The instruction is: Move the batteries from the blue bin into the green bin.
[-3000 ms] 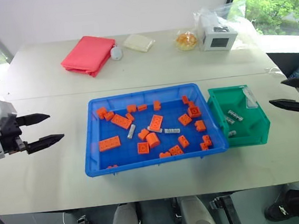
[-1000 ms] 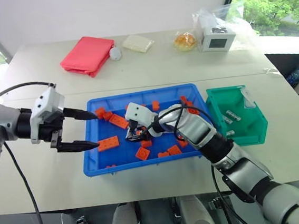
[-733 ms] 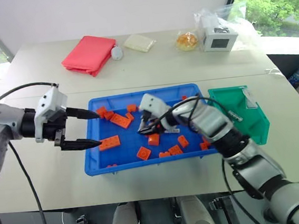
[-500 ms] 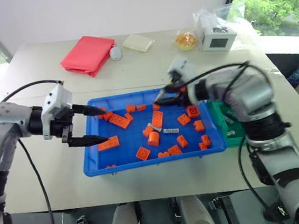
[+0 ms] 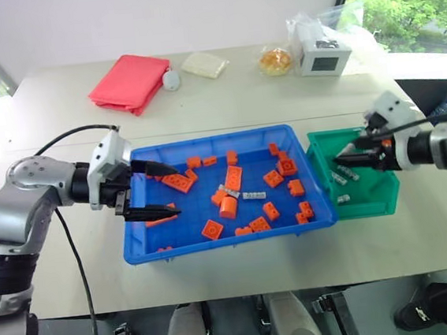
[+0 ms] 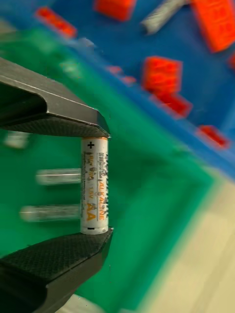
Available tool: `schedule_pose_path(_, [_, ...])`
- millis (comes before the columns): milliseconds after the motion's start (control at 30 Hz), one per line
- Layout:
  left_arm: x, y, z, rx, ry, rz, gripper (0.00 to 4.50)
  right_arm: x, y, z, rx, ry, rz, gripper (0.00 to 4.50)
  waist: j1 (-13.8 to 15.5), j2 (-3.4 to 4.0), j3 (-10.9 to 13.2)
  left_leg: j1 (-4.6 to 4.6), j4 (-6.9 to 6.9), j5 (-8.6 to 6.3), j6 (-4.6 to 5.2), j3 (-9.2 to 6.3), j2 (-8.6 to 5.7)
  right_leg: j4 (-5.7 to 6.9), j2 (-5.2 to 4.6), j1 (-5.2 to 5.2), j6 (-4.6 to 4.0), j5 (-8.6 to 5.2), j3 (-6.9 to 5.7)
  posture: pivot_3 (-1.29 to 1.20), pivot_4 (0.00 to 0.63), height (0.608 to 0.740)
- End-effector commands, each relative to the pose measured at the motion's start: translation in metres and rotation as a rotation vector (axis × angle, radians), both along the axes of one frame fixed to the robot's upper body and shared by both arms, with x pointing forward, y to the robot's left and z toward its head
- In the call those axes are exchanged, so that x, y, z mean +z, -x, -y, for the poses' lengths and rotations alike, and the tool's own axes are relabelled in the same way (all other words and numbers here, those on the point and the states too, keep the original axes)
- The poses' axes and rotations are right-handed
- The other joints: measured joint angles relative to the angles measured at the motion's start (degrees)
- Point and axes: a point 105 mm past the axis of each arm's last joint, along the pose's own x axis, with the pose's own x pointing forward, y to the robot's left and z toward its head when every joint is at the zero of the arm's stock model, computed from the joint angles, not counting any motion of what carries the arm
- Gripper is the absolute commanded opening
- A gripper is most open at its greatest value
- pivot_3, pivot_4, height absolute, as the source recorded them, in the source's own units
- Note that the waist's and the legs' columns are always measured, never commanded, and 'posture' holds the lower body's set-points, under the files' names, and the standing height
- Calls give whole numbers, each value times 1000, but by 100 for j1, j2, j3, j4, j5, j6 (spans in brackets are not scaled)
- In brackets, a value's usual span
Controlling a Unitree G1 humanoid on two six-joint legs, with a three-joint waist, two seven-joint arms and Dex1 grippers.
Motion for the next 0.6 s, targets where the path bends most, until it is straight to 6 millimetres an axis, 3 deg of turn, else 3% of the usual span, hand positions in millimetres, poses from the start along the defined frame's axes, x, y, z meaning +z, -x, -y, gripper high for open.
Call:
schedule_pose_path(33, [7,-1,0,-8,-10,41,4500,28,-4,-5,51,29,130,4481,1,1,1,0,1,0,0,1,0,0,-1,0,-1,0,1,0,150,736])
schedule_pose_path(133, [7,-1,0,-12,-15,41,4500,44,-9,-25,144,6,200,4481,13,2,1,-1,2,0,0,0,-1,-1,-2,0,-1,-1,1,0,150,736])
schedule_pose_path(233, [6,0,-1,-12,-24,43,4500,55,-15,-63,278,-28,240,4481,-9,2,1,0,1,0,0,2,0,-1,0,-1,-2,-1,1,0,150,736])
schedule_pose_path(400, [9,1,-1,-2,-25,51,4500,29,-13,-116,465,-29,176,4481,49,1,0,-5,-3,0,0,-6,4,0,5,-1,-3,-2,-4,0,150,736])
schedule_pose_path(500, [11,3,-2,6,-28,56,4500,7,-15,-139,495,-37,129,3597,55,0,1,-15,3,0,0,-3,-1,-1,-4,-5,0,0,-4,0,150,736])
schedule_pose_path(600, [11,5,-3,20,-34,57,4500,-8,-11,-156,526,-40,87,2190,53,0,1,-17,7,0,0,-1,-5,-2,-10,-4,0,-1,-4,0,150,736])
